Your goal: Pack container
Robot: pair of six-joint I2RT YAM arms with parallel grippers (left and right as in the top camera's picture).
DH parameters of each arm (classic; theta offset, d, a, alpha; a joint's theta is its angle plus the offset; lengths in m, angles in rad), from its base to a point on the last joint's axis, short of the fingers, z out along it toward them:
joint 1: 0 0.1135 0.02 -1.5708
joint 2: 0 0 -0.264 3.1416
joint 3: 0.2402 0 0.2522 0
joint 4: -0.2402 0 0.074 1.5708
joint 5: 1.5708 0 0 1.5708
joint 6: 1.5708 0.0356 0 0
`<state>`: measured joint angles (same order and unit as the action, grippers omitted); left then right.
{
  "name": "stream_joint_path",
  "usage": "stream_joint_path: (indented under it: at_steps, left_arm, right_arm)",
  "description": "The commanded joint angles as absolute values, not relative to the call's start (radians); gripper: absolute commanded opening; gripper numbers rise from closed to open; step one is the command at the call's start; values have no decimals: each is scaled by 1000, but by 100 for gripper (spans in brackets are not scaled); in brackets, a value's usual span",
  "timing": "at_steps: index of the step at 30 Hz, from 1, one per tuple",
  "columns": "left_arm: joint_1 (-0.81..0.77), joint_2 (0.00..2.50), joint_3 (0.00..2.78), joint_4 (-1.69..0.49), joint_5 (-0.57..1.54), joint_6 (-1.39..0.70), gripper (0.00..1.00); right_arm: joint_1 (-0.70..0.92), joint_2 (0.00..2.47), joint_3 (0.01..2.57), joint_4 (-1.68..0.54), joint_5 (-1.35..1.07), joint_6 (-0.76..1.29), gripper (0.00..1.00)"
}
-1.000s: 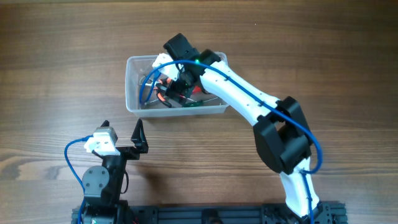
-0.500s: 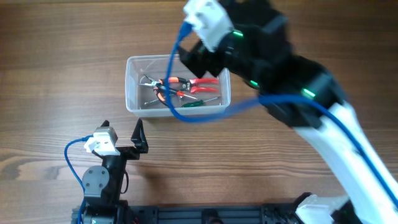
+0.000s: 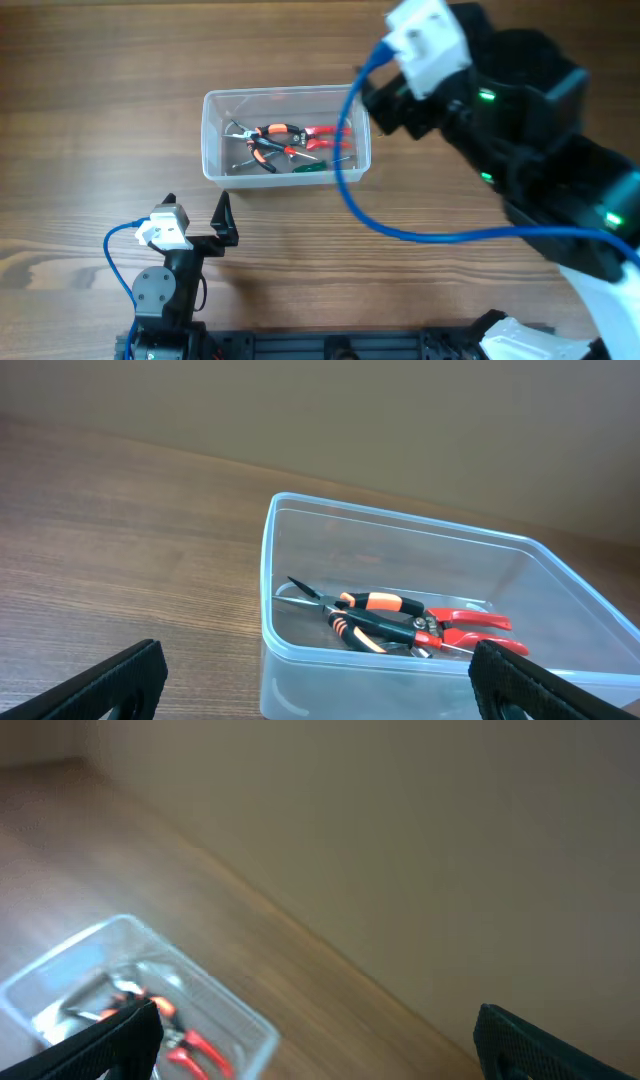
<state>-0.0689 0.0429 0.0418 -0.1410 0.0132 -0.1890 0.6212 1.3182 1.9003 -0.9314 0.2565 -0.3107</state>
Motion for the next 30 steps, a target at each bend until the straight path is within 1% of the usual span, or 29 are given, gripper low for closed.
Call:
stream_joint_path:
  at_steps: [1, 4, 8, 11, 13, 17, 20, 26, 30]
  left_arm:
    - [-63, 41, 38, -142, 10, -198, 100]
    - [-63, 41, 37, -142, 10, -198, 100]
    - [-63, 41, 38, -142, 10, -198, 100]
    - [-63, 41, 38, -142, 10, -198, 100]
    - [-63, 41, 38, -142, 10, -198, 100]
    - [-63, 41, 38, -142, 10, -198, 100]
    - [-63, 41, 37, -142, 10, -198, 100]
    - [-63, 41, 37, -142, 10, -198, 100]
    - [-63, 41, 37, -142, 10, -198, 100]
  right_arm:
    - [533, 1193, 1891, -1007, 323, -193, 100]
    - [435, 1103, 1871, -1070, 191, -192, 100]
    - [271, 958, 1753, -1058, 18, -218, 100]
    - [173, 849, 1594, -1005, -47, -218, 100]
    - [124, 755, 1417, -917, -89, -217, 100]
    - [103, 623, 1100, -723, -150, -217, 100]
    - [103, 525, 815, -511, -192, -212, 100]
    - [103, 361, 438, -171, -230, -178, 100]
    - [103, 234, 300, -117, -230, -176, 100]
